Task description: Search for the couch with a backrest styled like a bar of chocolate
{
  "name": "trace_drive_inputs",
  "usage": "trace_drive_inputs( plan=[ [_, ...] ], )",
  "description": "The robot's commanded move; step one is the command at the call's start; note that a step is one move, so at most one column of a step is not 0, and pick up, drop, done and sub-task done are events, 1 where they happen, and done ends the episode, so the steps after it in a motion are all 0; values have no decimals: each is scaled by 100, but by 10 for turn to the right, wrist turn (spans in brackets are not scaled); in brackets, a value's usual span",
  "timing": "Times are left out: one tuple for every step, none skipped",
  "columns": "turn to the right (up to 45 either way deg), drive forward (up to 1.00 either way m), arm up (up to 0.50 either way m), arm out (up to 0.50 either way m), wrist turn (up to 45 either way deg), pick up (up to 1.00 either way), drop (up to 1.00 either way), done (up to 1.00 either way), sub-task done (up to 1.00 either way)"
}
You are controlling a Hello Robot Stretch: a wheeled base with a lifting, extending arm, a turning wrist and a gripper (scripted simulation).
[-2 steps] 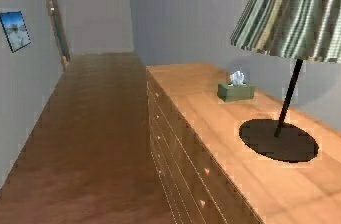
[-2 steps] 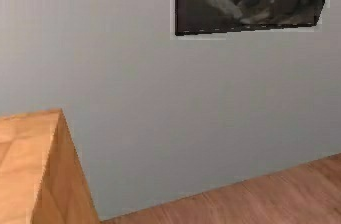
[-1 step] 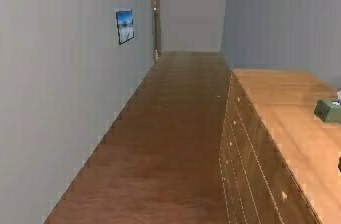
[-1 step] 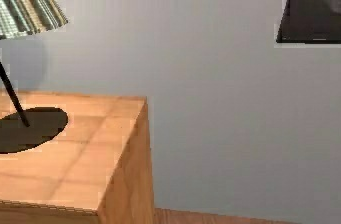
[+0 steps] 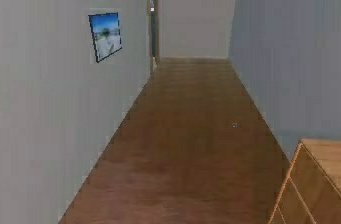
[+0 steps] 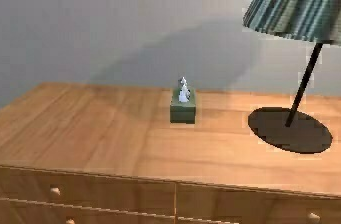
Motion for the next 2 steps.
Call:
trace_drive_inputs(
  plan=[
    [0,100,0,0,0,0,0,0,0],
    [0,100,0,0,0,0,0,0,0]
  ],
)
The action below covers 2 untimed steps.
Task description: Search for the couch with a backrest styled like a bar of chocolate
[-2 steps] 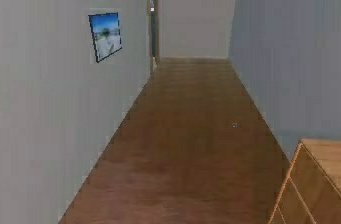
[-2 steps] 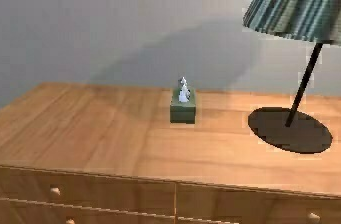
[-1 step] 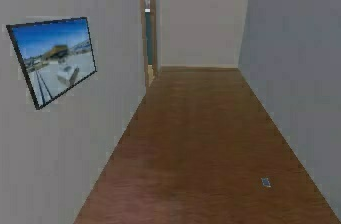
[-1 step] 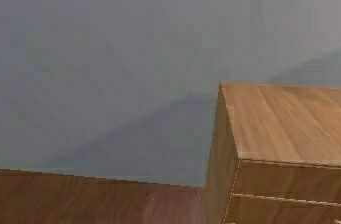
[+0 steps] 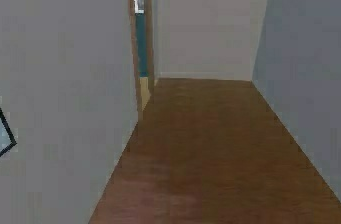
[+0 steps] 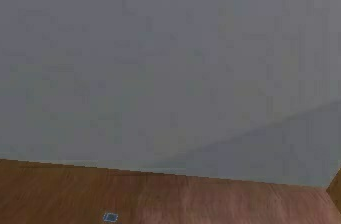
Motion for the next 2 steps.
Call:
trace_drive_inputs(
  plan=[
    [0,100,0,0,0,0,0,0,0],
    [0,100,0,0,0,0,0,0,0]
  ],
)
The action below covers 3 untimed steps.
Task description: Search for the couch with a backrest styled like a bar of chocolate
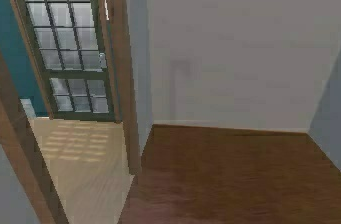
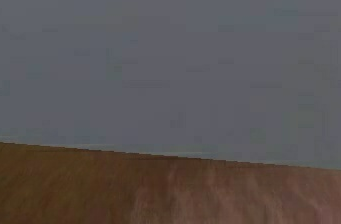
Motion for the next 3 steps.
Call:
trace_drive_inputs(
  plan=[
    [-30,0,0,0,0,0,0,0,0],
    [450,0,0,0,0,0,0,0,0],
    [450,0,0,0,0,0,0,0,0]
  ],
)
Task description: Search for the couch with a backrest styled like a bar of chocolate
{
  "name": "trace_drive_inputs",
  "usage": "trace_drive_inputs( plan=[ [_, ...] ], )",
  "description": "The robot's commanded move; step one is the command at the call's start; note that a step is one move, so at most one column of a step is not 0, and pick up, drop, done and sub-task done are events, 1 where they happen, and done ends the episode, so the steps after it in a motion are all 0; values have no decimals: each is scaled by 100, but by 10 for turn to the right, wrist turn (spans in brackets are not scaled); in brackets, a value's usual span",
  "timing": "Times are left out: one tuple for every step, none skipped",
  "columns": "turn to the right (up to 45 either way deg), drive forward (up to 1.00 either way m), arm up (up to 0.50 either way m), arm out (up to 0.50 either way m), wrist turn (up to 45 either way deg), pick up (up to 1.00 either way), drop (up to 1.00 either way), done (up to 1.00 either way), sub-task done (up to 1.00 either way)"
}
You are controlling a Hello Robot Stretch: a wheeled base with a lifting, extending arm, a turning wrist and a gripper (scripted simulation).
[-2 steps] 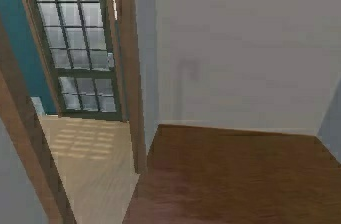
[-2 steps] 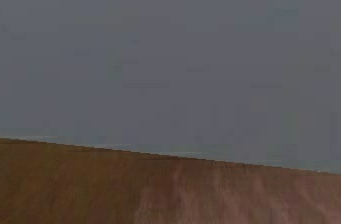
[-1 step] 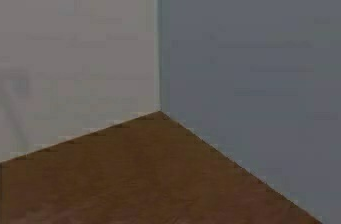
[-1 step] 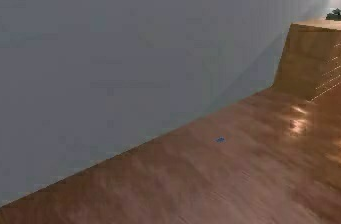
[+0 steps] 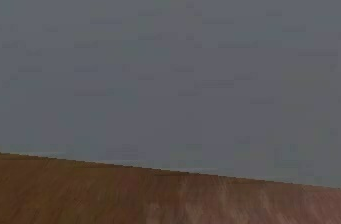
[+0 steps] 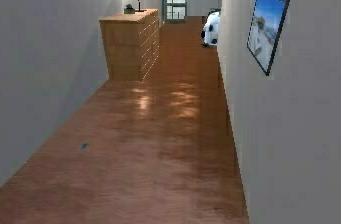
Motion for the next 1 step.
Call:
trace_drive_inputs(
  plan=[
    [60,0,0,0,0,0,0,0,0]
  ],
)
